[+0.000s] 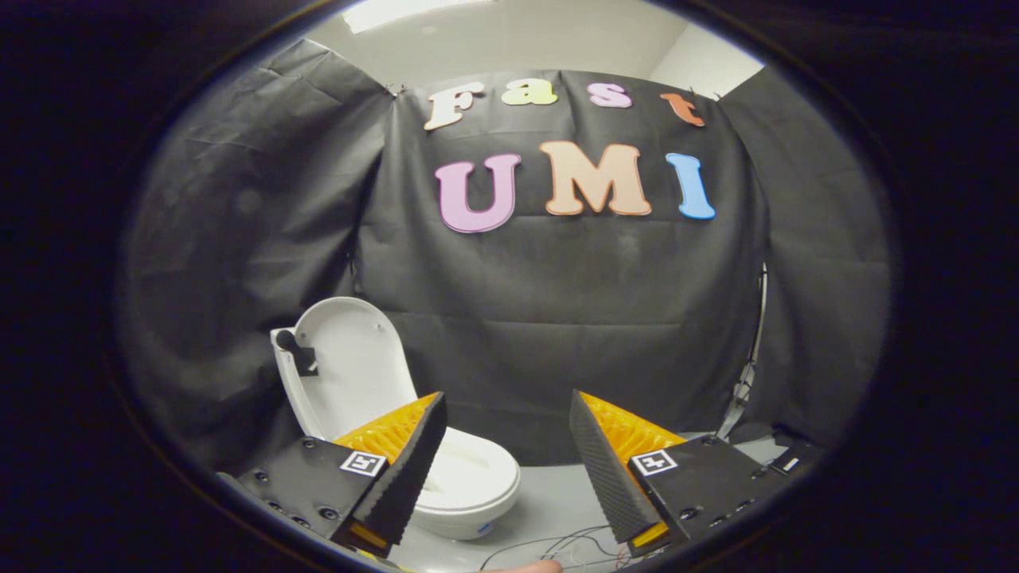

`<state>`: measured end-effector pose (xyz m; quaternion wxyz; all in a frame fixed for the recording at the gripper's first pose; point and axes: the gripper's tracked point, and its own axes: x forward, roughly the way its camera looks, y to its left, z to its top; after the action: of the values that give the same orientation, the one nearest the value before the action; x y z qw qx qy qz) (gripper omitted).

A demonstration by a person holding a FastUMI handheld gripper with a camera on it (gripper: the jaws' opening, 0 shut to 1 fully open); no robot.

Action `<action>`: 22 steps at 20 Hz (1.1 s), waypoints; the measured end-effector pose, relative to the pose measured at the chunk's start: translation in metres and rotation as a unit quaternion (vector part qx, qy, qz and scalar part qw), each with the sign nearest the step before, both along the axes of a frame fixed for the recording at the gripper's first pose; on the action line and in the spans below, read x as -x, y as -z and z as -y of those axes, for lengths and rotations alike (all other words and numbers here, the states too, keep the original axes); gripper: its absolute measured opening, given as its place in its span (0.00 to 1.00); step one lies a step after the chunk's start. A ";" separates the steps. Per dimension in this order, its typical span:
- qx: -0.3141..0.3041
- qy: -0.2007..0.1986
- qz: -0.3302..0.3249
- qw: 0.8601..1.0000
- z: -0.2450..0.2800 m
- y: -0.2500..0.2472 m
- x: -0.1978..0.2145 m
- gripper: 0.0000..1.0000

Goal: Open the toilet lid.

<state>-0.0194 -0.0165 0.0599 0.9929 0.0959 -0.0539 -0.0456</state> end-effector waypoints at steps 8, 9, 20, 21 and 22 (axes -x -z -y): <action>0.004 -0.034 -0.010 0.999 -0.032 0.002 -0.020 0.96; 0.000 -0.036 -0.006 0.999 -0.034 0.001 -0.021 0.96; 0.003 -0.048 -0.001 0.999 -0.052 -0.003 -0.030 0.96; 0.002 -0.051 -0.003 0.999 -0.054 -0.001 -0.031 0.96; 0.003 -0.052 -0.005 0.999 -0.055 0.000 -0.032 0.96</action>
<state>0.0129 0.0384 0.0602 0.9944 0.0959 -0.0443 0.0062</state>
